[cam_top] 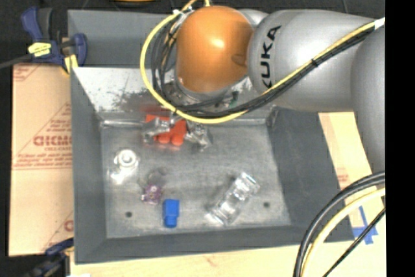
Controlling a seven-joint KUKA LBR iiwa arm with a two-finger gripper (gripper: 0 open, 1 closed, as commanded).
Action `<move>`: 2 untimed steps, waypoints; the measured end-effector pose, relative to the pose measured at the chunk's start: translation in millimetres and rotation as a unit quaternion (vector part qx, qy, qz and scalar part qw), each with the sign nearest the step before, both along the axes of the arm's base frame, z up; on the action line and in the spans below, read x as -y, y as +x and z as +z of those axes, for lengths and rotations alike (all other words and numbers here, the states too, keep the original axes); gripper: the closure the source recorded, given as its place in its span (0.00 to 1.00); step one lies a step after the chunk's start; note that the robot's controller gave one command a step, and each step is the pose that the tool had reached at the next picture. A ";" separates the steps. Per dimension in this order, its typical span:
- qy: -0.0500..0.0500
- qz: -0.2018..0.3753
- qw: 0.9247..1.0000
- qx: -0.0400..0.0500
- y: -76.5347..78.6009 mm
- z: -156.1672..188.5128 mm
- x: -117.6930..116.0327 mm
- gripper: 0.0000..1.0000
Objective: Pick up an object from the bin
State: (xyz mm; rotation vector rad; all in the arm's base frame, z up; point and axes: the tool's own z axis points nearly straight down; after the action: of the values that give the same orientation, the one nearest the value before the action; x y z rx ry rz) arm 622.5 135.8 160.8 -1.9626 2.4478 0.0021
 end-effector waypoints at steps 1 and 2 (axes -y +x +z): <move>0.000 0.126 0.992 -0.003 -59.3 -64.3 -33.0 0.00; -0.002 0.296 0.955 -0.003 -127.3 -92.1 22.1 0.00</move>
Offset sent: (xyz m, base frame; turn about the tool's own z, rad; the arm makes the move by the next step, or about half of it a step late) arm -0.0577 0.0316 -0.0628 -0.2513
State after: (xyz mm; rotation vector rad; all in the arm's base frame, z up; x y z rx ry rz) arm 495.2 113.6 68.7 -2.6041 1.7622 0.0054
